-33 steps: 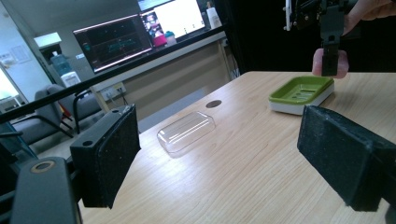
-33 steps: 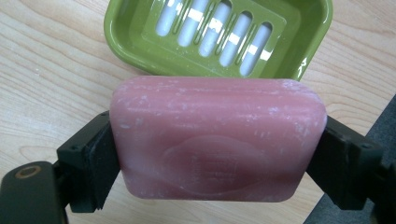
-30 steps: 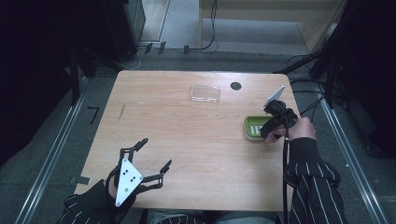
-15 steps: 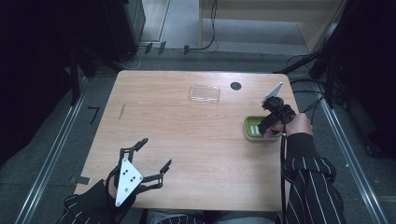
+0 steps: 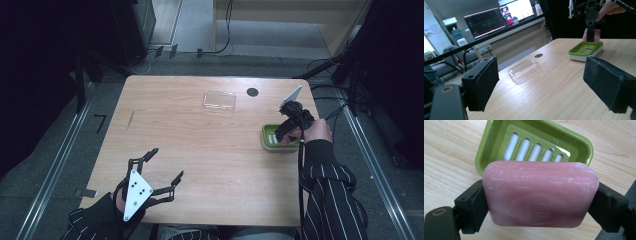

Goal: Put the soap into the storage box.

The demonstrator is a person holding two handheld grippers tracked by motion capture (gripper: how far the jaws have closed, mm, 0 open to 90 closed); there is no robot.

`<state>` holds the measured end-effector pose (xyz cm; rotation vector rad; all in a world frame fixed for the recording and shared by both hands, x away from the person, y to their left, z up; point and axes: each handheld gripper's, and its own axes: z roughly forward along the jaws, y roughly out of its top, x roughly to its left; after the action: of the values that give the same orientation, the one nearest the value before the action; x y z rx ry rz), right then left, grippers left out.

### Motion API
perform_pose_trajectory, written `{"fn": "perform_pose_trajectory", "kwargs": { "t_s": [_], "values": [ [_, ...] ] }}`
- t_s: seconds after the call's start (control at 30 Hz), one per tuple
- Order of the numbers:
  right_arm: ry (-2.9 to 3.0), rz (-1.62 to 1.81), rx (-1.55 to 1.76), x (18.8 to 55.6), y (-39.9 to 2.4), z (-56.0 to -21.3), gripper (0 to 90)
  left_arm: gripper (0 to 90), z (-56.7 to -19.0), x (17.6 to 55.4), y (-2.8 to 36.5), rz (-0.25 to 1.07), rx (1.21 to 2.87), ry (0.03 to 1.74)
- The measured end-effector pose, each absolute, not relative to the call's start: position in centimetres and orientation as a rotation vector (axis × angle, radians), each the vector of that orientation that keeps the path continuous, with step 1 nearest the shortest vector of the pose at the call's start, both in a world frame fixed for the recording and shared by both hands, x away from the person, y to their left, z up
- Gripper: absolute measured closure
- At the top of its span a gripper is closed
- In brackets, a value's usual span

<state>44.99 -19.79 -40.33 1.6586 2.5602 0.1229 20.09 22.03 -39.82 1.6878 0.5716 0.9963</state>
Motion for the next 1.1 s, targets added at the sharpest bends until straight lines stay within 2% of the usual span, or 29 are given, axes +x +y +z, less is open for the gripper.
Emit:
{"fn": "perform_pose_trajectory", "kwargs": {
  "t_s": [1.1],
  "values": [
    [2.544,0.127,1.728,47.0,-19.6,-41.7,14.0,13.6,-39.8,20.1,22.1,0.998,1.685,0.572]
  ]
}}
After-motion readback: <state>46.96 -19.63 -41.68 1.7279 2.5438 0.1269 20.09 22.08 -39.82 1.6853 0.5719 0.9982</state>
